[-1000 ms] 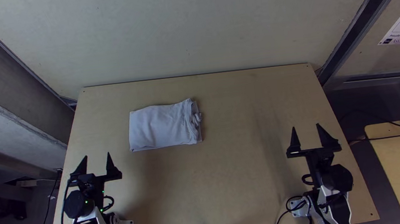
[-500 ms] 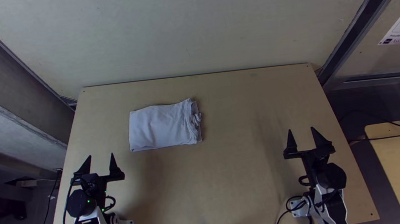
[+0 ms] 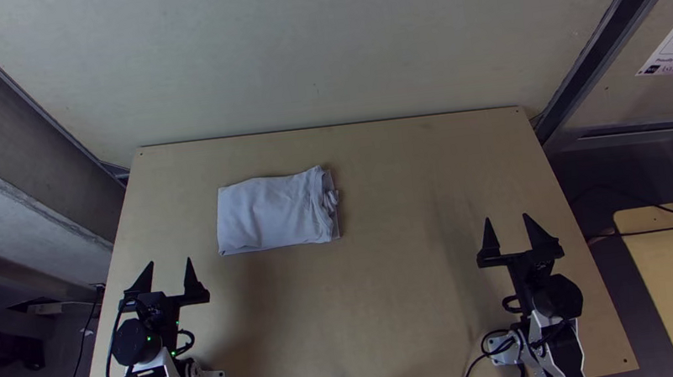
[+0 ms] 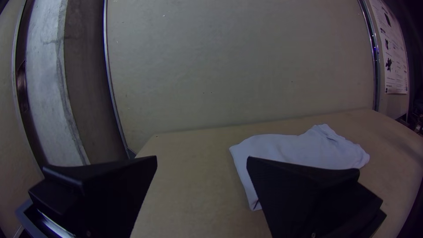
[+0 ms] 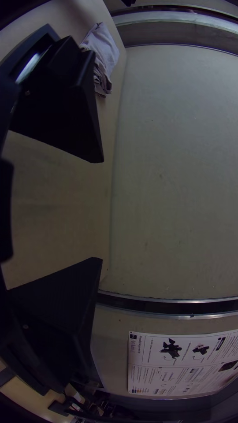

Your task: Fold the t-shirt

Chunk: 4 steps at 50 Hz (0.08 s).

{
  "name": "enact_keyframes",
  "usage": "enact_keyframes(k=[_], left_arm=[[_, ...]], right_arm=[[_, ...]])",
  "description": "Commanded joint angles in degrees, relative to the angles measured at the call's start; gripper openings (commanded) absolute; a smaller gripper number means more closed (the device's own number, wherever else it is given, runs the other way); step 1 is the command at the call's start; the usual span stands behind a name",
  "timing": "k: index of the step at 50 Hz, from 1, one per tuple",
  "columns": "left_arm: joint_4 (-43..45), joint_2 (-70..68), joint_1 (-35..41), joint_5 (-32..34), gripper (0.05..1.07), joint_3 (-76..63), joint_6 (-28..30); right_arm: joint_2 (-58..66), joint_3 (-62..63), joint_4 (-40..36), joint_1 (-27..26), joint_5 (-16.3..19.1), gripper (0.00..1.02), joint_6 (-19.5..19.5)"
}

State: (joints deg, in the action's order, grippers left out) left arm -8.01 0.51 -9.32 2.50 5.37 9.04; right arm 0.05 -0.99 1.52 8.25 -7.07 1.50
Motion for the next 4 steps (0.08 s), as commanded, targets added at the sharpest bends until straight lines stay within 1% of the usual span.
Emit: enact_keyframes(k=[1,4], left_arm=[[-2.5,-0.5,0.3,0.6,1.03,-2.0,-0.4],[-2.5,-0.5,0.3,0.6,1.03,-2.0,-0.4]], right_arm=[[-0.2,0.8,-0.5,0.1,-0.2,0.99,-0.9],[-0.2,0.7,-0.5,0.1,-0.2,0.99,-0.9]])
